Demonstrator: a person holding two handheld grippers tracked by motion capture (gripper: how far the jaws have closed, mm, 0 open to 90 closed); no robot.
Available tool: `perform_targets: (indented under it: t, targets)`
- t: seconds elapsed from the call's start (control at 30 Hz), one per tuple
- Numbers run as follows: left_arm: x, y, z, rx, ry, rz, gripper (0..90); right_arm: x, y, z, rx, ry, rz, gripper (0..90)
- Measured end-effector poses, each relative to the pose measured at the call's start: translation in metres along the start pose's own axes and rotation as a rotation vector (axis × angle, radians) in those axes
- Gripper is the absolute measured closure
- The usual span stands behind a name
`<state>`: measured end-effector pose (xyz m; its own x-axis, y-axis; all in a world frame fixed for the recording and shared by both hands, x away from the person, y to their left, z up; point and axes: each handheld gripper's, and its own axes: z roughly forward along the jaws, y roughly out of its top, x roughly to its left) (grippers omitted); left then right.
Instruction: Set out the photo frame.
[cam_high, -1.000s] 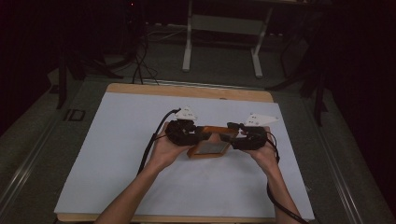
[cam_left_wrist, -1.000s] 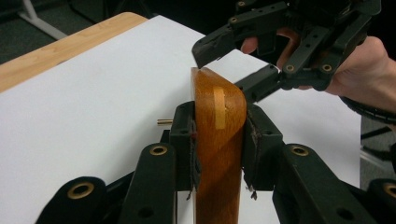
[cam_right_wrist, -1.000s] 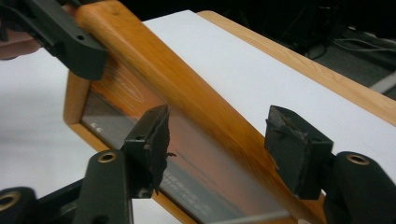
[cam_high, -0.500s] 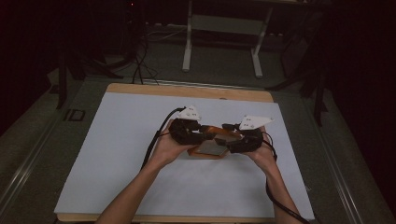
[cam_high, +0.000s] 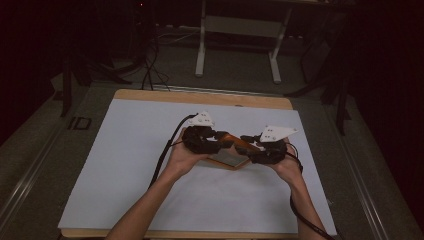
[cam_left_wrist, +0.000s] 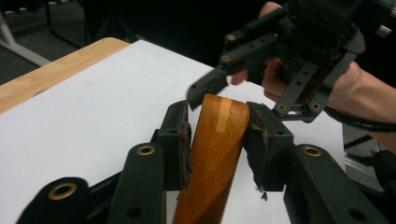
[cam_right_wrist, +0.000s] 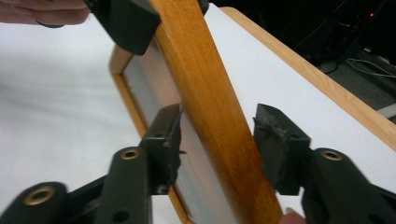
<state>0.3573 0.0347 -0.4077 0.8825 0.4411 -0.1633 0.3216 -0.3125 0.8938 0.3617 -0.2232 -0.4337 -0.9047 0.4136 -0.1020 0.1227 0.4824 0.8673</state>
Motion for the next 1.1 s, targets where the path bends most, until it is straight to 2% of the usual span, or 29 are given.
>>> perform_targets:
  t: [0.03, 0.13, 0.17, 0.3, 0.37, 0.4, 0.6, 0.7, 0.9, 1.1]
  targets:
    - [0.001, 0.000, 0.000, -0.006, -0.001, -0.013, 58.1, 0.000, -0.001, -0.002, -0.006, 0.006, -0.002, 57.9]
    - [0.005, 0.000, 0.000, -0.017, -0.015, -0.049, 56.5, 0.001, -0.001, -0.004, -0.003, 0.007, -0.006, 60.0]
    - [0.006, 0.000, 0.001, -0.022, -0.021, -0.058, 55.6, 0.003, 0.000, -0.004, 0.007, -0.005, -0.027, 61.1]
    - [0.008, -0.001, 0.001, -0.033, -0.024, -0.068, 53.5, 0.005, 0.001, -0.004, 0.016, -0.012, -0.047, 62.4]
    - [0.008, -0.002, 0.001, -0.047, -0.017, -0.071, 44.4, 0.007, 0.001, -0.005, 0.022, -0.025, -0.058, 64.0]
    - [0.008, -0.002, 0.001, -0.047, -0.017, -0.071, 43.3, 0.007, 0.001, -0.005, 0.022, -0.025, -0.058, 64.0]
    - [0.012, -0.006, -0.006, -0.077, 0.004, -0.081, 38.3, 0.005, -0.003, -0.010, 0.017, -0.038, -0.049, 66.3]
    - [0.020, -0.015, -0.012, -0.098, 0.020, -0.101, 36.7, 0.003, -0.010, -0.017, 0.010, -0.052, -0.022, 68.2]
    - [0.030, -0.029, -0.012, -0.113, 0.035, -0.135, 33.9, 0.001, -0.017, -0.023, -0.008, -0.050, -0.004, 68.3]
    - [0.037, -0.039, -0.010, -0.120, 0.032, -0.156, 33.0, 0.002, -0.020, -0.026, -0.016, -0.049, 0.001, 68.4]
